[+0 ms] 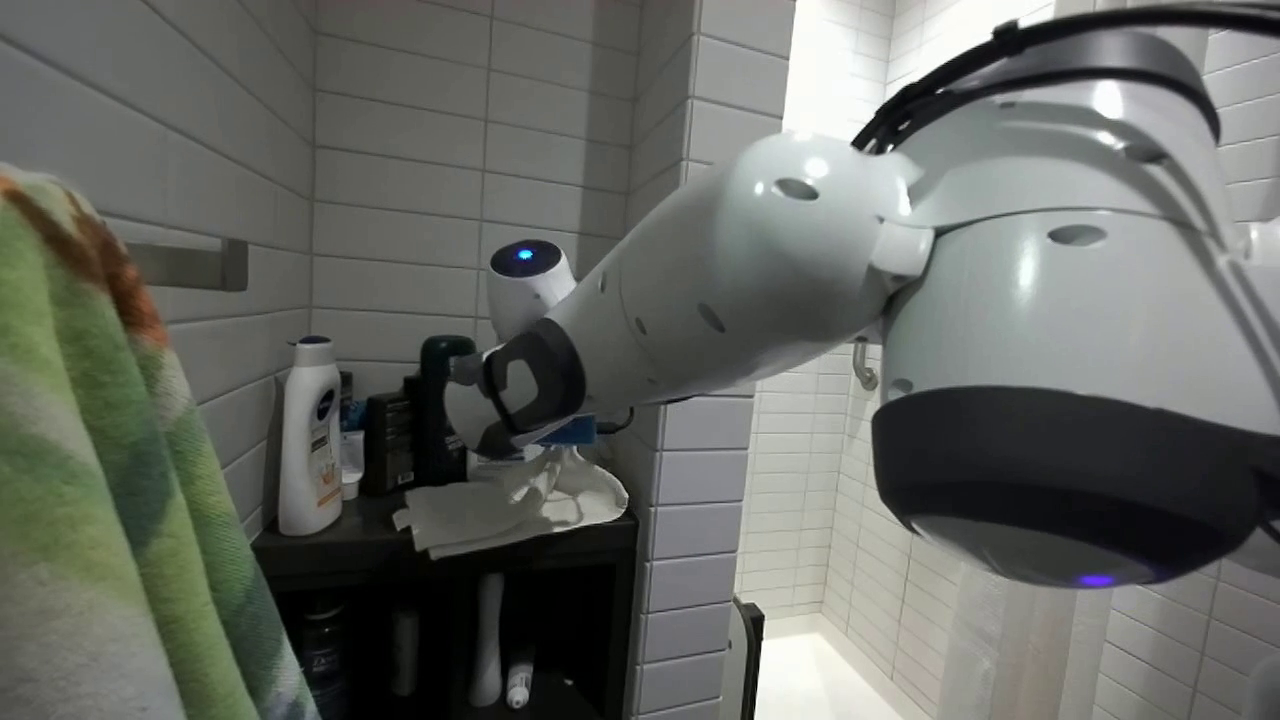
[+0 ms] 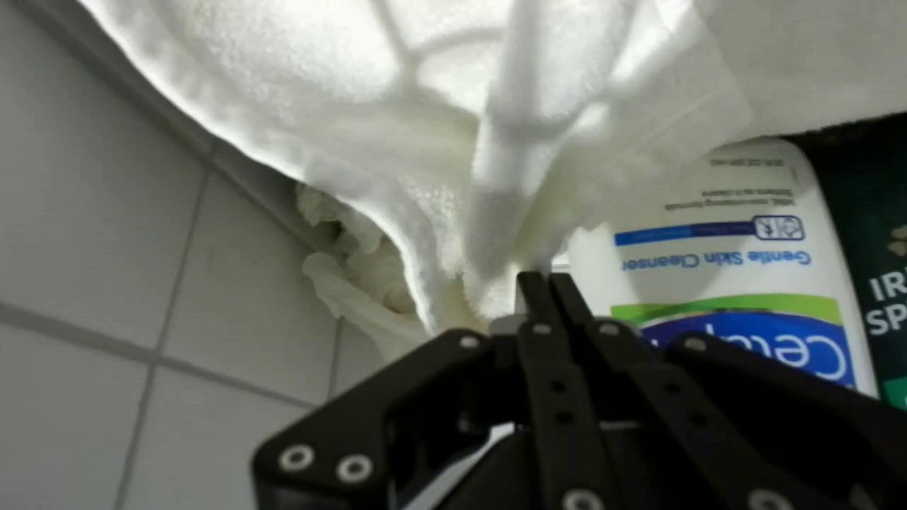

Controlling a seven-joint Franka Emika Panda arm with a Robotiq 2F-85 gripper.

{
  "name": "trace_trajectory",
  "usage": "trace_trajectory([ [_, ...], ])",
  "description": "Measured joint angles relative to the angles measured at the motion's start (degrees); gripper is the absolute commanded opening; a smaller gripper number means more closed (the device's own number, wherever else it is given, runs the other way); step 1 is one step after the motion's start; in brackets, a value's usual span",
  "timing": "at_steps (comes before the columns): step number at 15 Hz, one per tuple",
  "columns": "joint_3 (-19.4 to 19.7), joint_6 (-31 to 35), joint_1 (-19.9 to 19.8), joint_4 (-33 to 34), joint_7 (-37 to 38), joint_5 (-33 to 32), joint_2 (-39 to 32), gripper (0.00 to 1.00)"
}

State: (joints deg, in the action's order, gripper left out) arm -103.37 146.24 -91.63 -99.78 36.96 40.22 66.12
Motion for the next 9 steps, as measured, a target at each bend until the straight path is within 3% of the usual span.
trace_trajectory([
  [3,0.9,-3.3,0.0,-0.2,0.0,-5.7,0.7,0.01],
  [4,1.1,-4.8,0.1,-0.2,-0.1,-7.9,0.9,0.29],
  [7,1.2,-9.9,0.3,0.0,-1.1,-14.7,1.2,0.39],
  [8,1.2,-11.7,0.4,0.2,-1.7,-16.3,1.2,0.21],
  [9,1.2,-13.3,0.5,0.4,-2.4,-17.4,1.2,0.27],
])
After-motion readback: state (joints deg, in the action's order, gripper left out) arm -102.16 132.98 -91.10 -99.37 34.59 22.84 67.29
